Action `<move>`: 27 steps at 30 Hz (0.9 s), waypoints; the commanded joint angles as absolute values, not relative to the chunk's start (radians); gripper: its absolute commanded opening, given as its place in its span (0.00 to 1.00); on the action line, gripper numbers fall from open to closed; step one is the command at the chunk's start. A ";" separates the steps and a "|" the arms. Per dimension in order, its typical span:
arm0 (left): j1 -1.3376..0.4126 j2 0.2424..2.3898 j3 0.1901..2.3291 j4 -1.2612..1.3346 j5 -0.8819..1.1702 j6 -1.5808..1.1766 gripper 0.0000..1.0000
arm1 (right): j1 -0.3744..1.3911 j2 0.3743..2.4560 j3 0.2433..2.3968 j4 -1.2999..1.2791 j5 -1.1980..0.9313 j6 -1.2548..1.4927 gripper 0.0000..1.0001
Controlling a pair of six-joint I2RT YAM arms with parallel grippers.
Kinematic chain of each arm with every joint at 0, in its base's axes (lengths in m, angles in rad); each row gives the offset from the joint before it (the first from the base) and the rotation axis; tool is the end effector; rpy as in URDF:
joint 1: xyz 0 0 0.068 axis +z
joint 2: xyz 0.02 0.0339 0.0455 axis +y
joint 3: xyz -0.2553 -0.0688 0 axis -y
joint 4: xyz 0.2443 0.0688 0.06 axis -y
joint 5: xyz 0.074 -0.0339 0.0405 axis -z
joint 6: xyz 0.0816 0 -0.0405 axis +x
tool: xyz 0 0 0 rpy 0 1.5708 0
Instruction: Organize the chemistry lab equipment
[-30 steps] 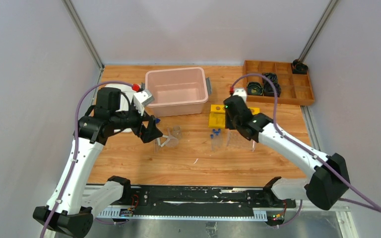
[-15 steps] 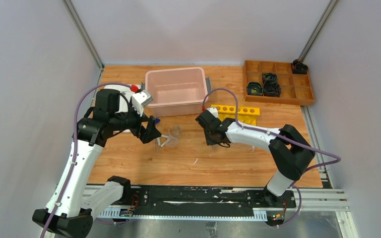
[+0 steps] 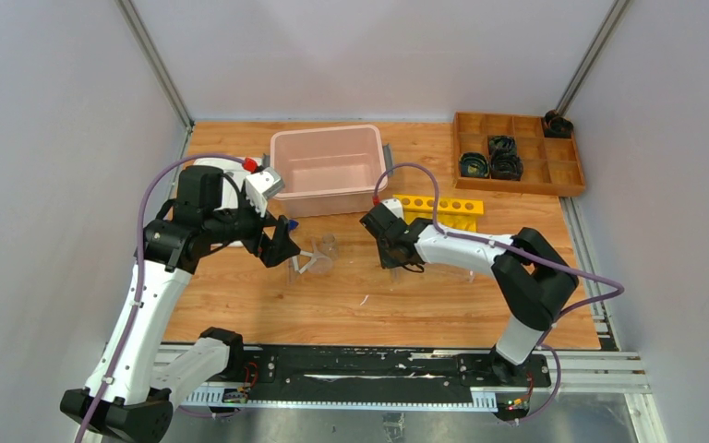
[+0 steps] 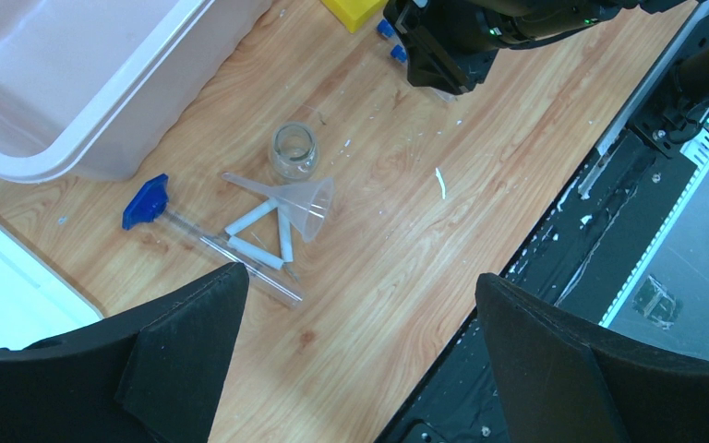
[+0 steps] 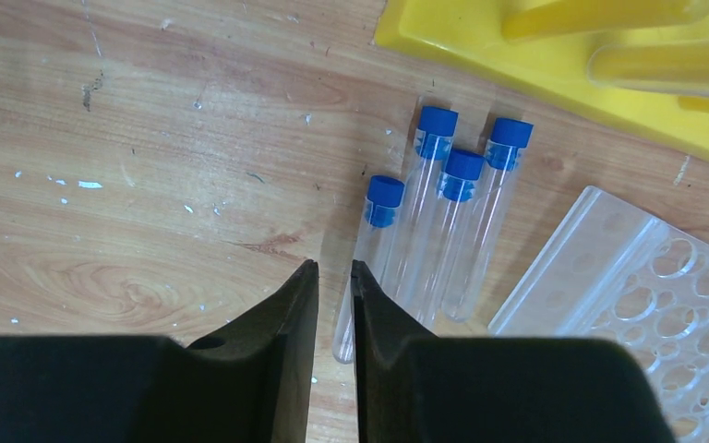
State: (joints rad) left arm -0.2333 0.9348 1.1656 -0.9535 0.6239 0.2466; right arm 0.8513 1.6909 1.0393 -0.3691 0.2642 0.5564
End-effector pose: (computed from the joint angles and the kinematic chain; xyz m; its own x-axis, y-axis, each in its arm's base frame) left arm 0.1813 -0.0921 0.3404 -0.4742 0.3163 -0.8217 0.7524 0.6302 -0.1916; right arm 0.2540 0.2575 0.1363 -0.8130 -0.1543 -0.5615 -0.2434 0.9660 0.0871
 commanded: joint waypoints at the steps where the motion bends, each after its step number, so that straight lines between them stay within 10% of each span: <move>1: -0.238 0.924 1.172 -0.957 0.639 0.247 1.00 | 0.861 1.647 1.068 -0.404 0.320 0.559 0.24; 27: -0.238 0.928 1.186 -0.958 0.656 0.249 1.00 | 0.818 1.735 1.059 -0.378 0.251 0.575 0.23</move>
State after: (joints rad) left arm -0.2333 0.9352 1.1660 -0.9535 0.6353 0.2474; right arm 0.8242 1.7081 1.0409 -0.3805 0.2615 0.5556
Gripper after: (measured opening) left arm 0.997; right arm 0.233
